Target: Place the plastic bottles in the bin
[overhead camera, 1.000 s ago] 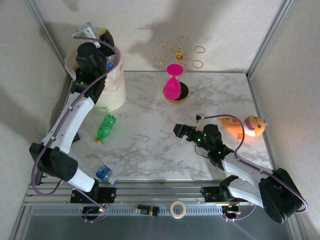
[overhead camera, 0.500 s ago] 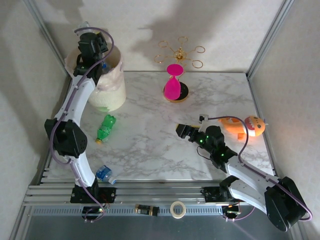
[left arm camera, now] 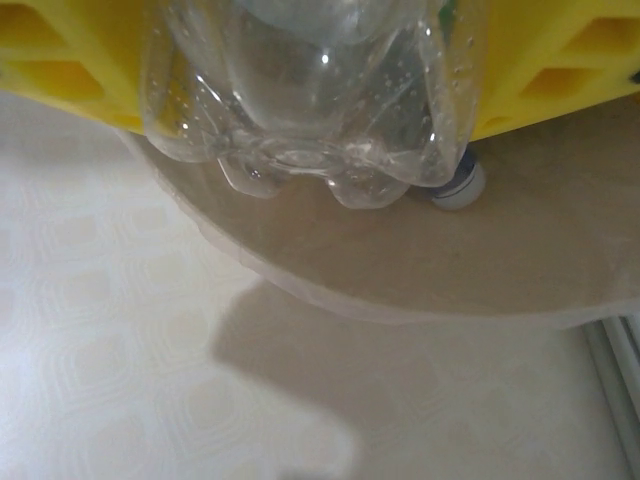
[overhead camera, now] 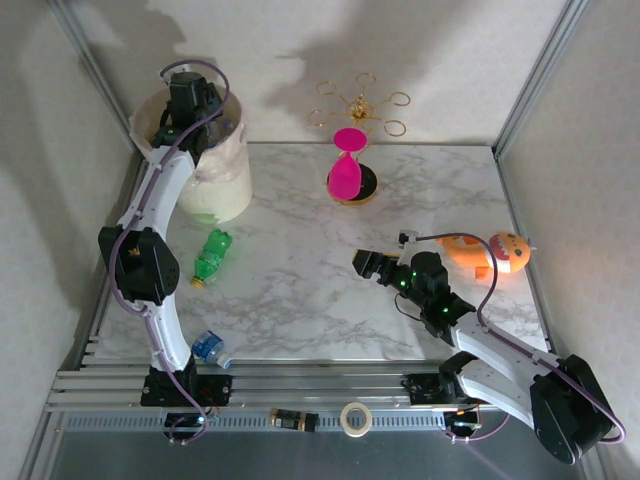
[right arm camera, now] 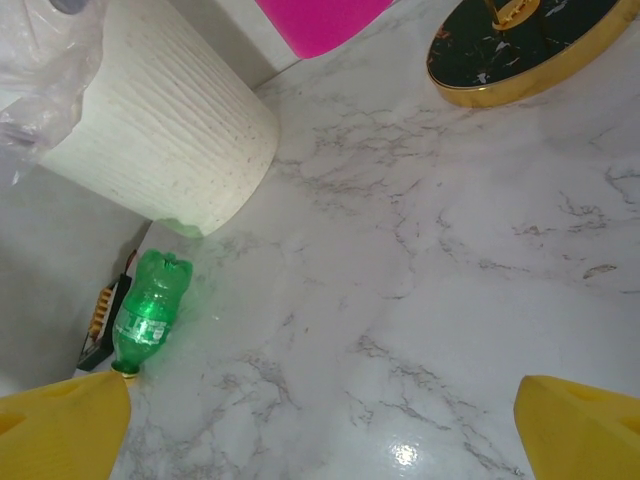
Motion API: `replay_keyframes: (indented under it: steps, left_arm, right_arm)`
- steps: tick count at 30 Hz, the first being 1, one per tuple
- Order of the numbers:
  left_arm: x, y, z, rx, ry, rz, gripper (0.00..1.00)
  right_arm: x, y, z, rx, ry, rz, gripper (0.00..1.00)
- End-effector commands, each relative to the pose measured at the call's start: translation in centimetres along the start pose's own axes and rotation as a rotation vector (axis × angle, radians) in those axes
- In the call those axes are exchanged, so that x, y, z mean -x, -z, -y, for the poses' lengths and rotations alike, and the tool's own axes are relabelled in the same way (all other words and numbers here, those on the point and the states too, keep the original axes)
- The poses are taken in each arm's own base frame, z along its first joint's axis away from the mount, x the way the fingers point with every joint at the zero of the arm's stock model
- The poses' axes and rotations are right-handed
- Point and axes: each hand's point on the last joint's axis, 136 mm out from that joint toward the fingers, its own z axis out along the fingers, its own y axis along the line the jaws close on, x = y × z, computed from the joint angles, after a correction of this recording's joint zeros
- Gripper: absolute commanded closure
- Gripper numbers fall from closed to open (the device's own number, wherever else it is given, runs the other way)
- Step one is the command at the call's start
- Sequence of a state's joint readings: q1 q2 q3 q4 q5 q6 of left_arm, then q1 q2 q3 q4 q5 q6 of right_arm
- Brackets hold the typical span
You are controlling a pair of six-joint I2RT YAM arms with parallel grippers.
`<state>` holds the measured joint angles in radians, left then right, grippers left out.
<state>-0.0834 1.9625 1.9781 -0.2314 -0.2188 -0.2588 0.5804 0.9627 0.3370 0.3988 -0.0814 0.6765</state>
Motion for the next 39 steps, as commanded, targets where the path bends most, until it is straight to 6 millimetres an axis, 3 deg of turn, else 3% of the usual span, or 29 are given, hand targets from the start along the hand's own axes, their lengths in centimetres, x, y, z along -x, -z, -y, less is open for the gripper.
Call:
replay_keyframes:
  steps: [1,3,4,14,19,23,28,30,36,39]
  left_arm:
    - [2.5,1.3,0.5,-0.033,0.033,0.031,0.23]
    - [3.3,2.0,0.7,-0.047,0.043,0.042,0.05]
    - [3.7,2.3,0.8,-0.052,0.048,0.048,0.01]
    - [9.1,8.5,2.7,-0.207,0.126,0.127,0.01]
    - [9.2,12.7,3.2,-0.317,0.172,0.145,0.0]
    - [7.4,16.8,2.0,-0.38,0.222,0.166,0.0]
    - [1.8,20.0,-0.3,-0.409,0.266,0.093,0.01]
    - [-1.9,20.4,-1.5,-0.399,0.272,0.025,0.0]
    - [-13.8,19.7,-6.0,-0.28,0.316,-0.18,0.0]
    - [-18.6,19.1,-7.9,-0.208,0.333,-0.262,0.0]
  right_arm:
    - [0.3,0.1,-0.1,0.0,0.016,0.017,0.01]
    - [0.4,0.1,-0.2,0.002,0.017,0.019,0.01]
    - [0.4,0.1,-0.2,0.004,0.018,0.019,0.01]
    - [0.4,-0.4,-0.5,0.017,0.016,0.014,0.01]
    - [0.1,-0.6,-0.5,0.031,0.006,0.011,0.01]
    - [-0.2,-0.7,-0.3,0.034,0.005,0.009,0.01]
    - [-0.4,-1.0,-0.2,0.044,0.001,0.011,0.01]
    - [-0.5,-1.3,-0.3,0.05,0.0,0.008,0.01]
    - [-1.0,-2.4,-0.4,0.074,-0.01,-0.018,0.01]
    - [-1.4,-2.8,-0.6,0.088,-0.02,-0.04,0.01]
